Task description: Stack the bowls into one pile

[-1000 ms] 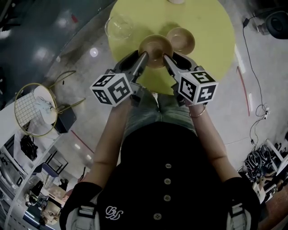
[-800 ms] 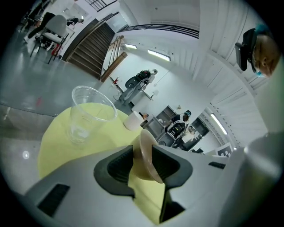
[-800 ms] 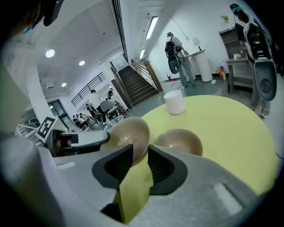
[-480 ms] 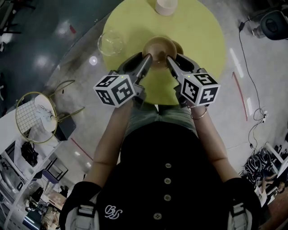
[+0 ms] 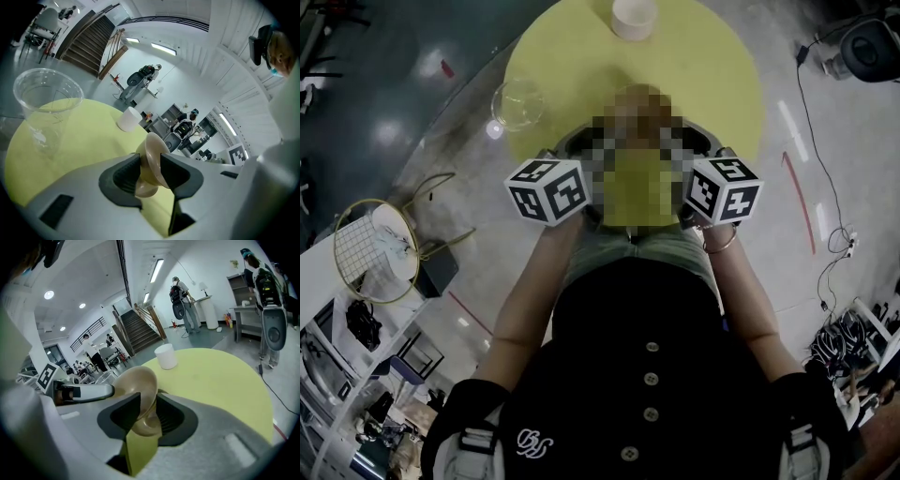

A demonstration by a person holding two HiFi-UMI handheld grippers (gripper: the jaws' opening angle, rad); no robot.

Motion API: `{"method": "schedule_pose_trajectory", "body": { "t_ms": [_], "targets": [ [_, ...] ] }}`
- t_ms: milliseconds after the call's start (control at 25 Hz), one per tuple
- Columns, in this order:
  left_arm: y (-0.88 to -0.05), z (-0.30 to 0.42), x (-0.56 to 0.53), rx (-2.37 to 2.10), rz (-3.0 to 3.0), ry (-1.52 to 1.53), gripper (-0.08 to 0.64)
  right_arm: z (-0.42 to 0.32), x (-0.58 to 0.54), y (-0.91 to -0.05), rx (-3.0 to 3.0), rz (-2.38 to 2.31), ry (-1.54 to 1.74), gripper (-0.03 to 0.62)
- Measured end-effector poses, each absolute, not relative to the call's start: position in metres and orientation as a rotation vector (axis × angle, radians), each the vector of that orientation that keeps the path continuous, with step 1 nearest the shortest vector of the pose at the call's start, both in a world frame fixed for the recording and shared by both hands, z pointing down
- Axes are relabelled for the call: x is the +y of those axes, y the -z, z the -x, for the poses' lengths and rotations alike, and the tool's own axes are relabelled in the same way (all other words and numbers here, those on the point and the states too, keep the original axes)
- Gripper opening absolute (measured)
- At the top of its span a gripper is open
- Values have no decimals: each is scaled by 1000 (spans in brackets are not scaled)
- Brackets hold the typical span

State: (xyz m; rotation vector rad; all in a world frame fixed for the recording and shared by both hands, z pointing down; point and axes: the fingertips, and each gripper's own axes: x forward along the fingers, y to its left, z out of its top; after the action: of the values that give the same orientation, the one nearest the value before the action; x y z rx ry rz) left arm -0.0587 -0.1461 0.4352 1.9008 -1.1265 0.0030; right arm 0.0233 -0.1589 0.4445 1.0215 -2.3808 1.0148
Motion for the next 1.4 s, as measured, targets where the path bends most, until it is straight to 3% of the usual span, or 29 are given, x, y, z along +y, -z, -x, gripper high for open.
{"method": "schedule_pose_trajectory", "body": {
  "t_ms": [1400],
  "targets": [
    [-480, 47, -138, -1164, -1898, -210, 137, -42, -154, -486, -2277, -1071, -1076, 100]
  ]
}}
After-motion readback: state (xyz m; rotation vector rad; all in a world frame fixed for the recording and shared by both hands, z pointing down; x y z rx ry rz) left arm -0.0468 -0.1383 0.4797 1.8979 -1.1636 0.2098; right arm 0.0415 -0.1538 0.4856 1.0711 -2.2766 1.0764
